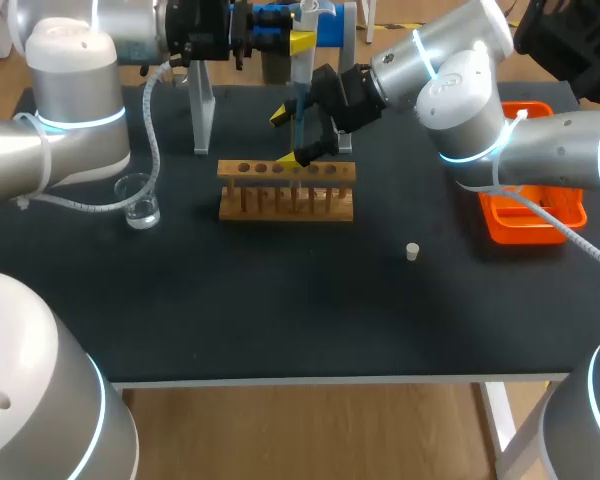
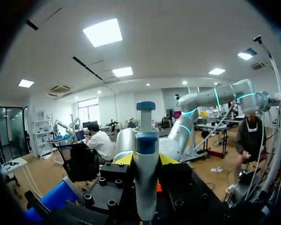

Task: Invert the test tube, pick up the pipette, mount the tip to pipette, aspirate from beaker and dispense into the tube, eject the tip, return the pipette, and cap with the stopper.

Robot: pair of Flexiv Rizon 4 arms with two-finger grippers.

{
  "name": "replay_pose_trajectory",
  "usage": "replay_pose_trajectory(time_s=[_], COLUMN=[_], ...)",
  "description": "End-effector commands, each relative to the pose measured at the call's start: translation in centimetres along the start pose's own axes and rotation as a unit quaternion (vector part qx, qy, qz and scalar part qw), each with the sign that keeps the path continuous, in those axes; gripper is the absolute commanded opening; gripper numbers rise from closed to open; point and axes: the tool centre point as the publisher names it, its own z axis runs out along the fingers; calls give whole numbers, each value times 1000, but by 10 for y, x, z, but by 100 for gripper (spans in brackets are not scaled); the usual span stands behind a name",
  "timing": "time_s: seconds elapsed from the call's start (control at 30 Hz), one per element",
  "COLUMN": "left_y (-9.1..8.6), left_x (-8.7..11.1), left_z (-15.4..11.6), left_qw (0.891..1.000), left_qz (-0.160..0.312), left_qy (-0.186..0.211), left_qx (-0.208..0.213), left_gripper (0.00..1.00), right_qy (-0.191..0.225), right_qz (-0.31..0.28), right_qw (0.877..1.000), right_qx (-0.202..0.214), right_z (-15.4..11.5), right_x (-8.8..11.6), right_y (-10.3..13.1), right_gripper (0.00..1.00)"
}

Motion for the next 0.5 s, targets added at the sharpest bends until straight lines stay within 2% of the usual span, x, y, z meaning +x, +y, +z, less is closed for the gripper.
replay_pose_trajectory(time_s=[0.03, 0.5], left_y=[1, 2], left_x=[1, -3], left_z=[0, -3], left_qw=[1000, 1000], left_qz=[-5, -9], left_qy=[-3, -12], left_qx=[2, 9], left_gripper=[0, 0], right_qy=[4, 4], right_qz=[0, 0], right_qw=[1000, 1000], right_qx=[1, 1], right_z=[-1, -1], right_x=[-2, -2], right_y=[-1, -1], right_gripper=[100, 100])
